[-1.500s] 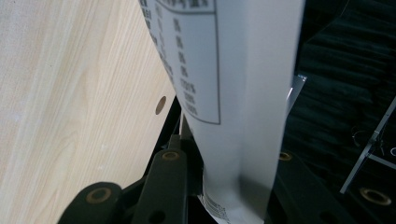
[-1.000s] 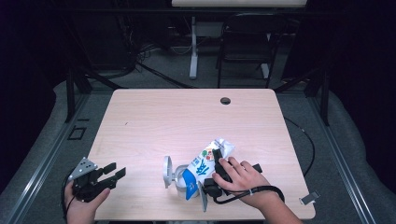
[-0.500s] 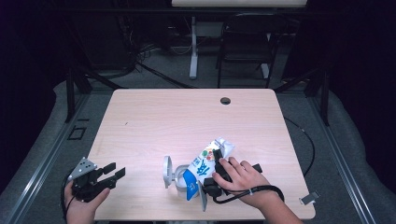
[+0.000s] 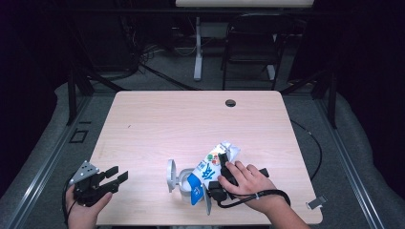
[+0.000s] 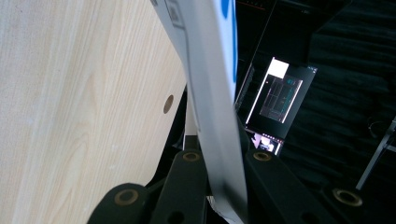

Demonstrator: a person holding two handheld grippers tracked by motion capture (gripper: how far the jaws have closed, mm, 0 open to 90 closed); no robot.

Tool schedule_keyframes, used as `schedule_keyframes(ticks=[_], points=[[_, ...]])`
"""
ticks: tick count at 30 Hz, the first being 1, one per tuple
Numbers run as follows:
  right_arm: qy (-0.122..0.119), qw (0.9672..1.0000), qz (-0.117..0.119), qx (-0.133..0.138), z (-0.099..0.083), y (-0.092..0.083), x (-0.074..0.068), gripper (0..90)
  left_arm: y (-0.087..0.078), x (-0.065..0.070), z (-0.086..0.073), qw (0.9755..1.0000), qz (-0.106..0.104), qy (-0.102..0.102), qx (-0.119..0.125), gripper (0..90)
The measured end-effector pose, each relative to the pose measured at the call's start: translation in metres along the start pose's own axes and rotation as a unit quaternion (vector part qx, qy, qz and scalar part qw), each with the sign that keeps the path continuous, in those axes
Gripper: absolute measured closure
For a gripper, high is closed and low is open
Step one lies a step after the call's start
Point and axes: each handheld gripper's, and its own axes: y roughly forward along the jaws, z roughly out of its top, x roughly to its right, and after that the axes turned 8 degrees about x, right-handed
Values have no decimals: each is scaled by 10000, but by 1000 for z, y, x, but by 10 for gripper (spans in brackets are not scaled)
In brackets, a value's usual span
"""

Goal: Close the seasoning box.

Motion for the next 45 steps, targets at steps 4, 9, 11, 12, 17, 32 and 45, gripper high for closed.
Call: schedule_keyframes(ticks=[4, 9, 11, 12, 17, 32, 45], points=[[45, 10000, 4, 59, -1, 0, 0, 892, 0, 0, 0, 10000, 5, -4, 26, 516], [56, 10000, 35, 6, 0, -1, 1, 892, 1, 0, 0, 10000, 5, -3, 23, 516], [127, 9999, 49, 45, 0, -1, 1, 893, 1, 0, 0, 10000, -3, -1, 8, 516], [141, 9999, 55, 63, -1, -2, 1, 892, 1, 0, 0, 10000, -3, -1, 9, 516], [168, 9998, 55, 80, -1, -2, 1, 893, 1, 0, -1, 10000, 12, 0, 19, 516], [455, 9988, 96, 136, -5, -5, 4, 893, 1, 0, -1, 10000, 8, -11, 8, 516], [1019, 9943, 203, 228, -7, -6, 4, 893, 1, 0, -1, 10000, 15, -7, 8, 516]])
